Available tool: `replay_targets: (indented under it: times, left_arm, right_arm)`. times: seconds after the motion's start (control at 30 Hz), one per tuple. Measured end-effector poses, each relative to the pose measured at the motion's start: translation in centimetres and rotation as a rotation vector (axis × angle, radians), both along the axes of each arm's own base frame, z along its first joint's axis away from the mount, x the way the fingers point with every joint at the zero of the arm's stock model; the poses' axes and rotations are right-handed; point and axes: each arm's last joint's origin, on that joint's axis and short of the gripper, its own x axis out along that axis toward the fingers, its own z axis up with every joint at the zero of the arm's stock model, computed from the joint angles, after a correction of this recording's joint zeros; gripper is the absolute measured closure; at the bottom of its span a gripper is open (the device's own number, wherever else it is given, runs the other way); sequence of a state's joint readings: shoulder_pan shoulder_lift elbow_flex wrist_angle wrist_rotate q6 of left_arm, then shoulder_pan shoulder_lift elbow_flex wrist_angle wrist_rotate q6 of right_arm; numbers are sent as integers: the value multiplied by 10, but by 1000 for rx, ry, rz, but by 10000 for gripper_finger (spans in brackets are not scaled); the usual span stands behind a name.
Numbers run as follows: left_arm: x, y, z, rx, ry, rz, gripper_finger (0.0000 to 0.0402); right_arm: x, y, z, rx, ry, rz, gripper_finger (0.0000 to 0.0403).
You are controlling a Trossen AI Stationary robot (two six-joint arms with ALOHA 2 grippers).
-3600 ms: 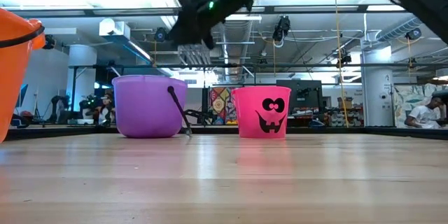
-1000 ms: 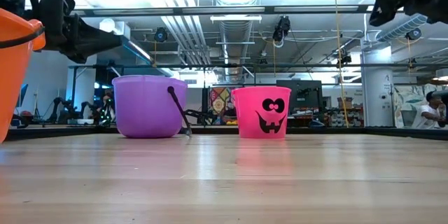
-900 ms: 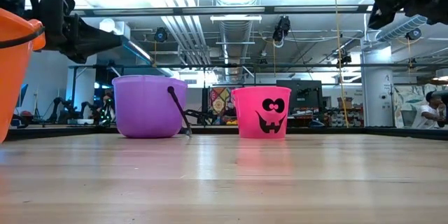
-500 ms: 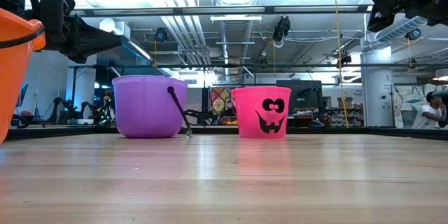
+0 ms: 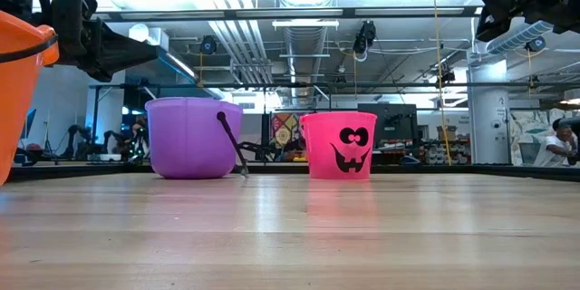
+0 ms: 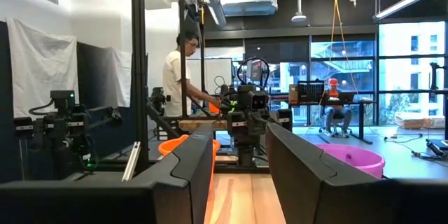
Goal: Sort candy by brand, put in halloween buckets
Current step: Return to Home Position
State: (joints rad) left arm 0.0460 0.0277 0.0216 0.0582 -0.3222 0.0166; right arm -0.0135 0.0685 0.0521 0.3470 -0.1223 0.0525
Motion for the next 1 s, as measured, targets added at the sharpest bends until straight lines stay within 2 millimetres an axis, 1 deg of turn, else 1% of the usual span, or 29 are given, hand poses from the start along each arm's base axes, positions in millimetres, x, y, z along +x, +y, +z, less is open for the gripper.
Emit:
replay_targets:
  times: [0.43, 0.8, 1.0]
  left_arm:
    - [0, 0, 0, 0, 0, 0, 326]
    - [0, 0, 0, 0, 0, 0, 326]
    - [0, 0, 0, 0, 0, 0, 326]
  right_arm:
    - [0, 0, 0, 0, 0, 0, 269]
    - [0, 0, 0, 0, 0, 0, 280]
    - [0, 0, 0, 0, 0, 0, 274]
